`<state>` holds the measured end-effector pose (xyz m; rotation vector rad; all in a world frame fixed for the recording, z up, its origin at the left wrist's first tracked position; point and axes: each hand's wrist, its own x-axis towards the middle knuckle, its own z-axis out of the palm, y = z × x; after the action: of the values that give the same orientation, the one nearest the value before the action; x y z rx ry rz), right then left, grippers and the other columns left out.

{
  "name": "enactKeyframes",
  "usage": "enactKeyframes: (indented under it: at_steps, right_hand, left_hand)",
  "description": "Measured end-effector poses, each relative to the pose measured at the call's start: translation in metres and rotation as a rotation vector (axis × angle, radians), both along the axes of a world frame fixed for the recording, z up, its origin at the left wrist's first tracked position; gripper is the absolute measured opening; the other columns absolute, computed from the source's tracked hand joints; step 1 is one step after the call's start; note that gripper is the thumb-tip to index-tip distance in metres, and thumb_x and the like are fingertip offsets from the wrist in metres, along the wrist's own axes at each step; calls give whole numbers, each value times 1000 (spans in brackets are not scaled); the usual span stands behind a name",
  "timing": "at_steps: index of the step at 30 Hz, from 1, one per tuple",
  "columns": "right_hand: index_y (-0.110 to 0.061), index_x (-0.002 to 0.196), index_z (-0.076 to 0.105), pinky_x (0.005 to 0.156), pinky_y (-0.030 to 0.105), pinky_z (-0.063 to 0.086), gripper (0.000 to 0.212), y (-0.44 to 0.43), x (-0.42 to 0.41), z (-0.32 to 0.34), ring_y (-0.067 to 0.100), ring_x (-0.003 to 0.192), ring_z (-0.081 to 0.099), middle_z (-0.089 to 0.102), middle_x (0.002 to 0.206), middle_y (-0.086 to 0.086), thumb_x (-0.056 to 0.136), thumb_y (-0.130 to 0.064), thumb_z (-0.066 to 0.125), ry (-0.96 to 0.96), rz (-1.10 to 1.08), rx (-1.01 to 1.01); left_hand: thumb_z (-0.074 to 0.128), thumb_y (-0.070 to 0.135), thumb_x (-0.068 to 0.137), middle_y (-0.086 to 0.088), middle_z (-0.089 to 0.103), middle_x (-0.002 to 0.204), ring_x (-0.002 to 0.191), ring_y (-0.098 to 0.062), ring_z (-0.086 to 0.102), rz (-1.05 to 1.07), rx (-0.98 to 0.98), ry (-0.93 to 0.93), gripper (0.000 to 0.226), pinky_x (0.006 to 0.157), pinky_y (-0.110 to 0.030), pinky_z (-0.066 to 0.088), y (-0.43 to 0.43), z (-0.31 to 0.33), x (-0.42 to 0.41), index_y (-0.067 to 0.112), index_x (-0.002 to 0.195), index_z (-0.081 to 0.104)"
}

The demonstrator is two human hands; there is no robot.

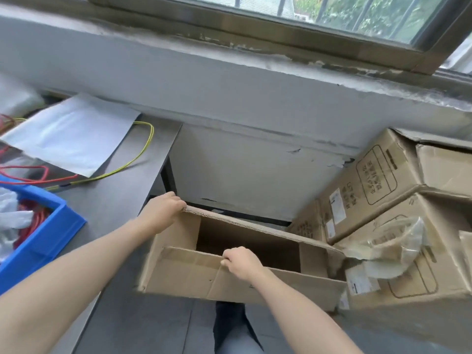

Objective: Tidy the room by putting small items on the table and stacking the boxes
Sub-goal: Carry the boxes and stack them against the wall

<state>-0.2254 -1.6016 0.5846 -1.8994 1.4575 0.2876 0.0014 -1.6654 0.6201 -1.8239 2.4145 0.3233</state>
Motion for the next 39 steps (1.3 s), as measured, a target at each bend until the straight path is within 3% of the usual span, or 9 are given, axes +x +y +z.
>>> enactKeyframes:
  at_steps: [3,7,11,16,19,22,25,32,39]
  right_hand:
    - [-9,112,61,81,27,45,26,-41,-8,-17,19,94,59,64,110,9,98,-23,44,10,39,37]
    - [-6,114,61,86,33,47,26,-89,-11,-41,27,104,60,63,112,13,98,-20,45,13,74,88]
    - [-3,109,62,82,35,45,27,-116,-6,-56,31,103,59,64,110,16,98,-20,44,-11,83,137]
    - [0,108,61,84,37,44,27,-121,7,-69,38,108,56,62,114,21,98,-14,40,-15,111,234]
    - [3,107,60,74,33,35,27,-124,11,-72,38,108,55,61,115,23,98,-12,39,0,130,250]
    - [4,104,60,72,31,32,25,-128,20,-71,38,107,55,61,113,23,97,-10,41,3,146,257]
    - [3,107,60,76,37,38,26,-136,35,-63,40,108,54,60,115,23,98,-12,40,3,190,239]
    - [2,114,53,89,41,40,27,-167,17,-58,35,114,43,53,119,21,99,-13,36,78,187,129]
    - [-2,116,50,75,36,33,22,-167,6,-62,33,114,41,53,118,17,98,-9,39,154,146,82]
  left_hand:
    - [49,-6,82,-1,66,99,98,-22,55,1,-7,22,29,68,-31,45,-31,-14,-8,11,99,66]
    - [81,-15,33,4,60,54,51,-17,58,-98,-78,16,42,36,-16,28,-75,-22,-28,14,55,61]
    - [79,-14,23,7,50,46,46,-15,54,-134,-18,-69,47,45,-7,1,-104,-30,-25,15,51,55]
    - [73,-18,21,7,45,46,46,-14,50,-133,111,-84,51,40,-13,14,-114,-54,-4,15,53,51]
    - [72,-18,29,10,35,49,49,-16,49,-150,95,-89,48,42,-18,23,-122,-55,-1,14,57,50]
    - [49,-11,73,10,25,64,79,-17,41,-70,136,-122,29,63,-27,28,-127,-55,6,16,81,42]
    - [37,-1,87,4,53,90,98,-18,47,-58,238,-293,21,69,-27,30,-135,-45,15,19,93,34]
    - [37,0,89,-5,59,117,113,-22,52,-59,333,-427,17,87,-29,41,-145,-45,13,17,93,37]
    - [52,-5,80,-7,64,103,98,-24,59,-29,164,-246,23,70,-30,45,-160,-52,-8,15,91,50]
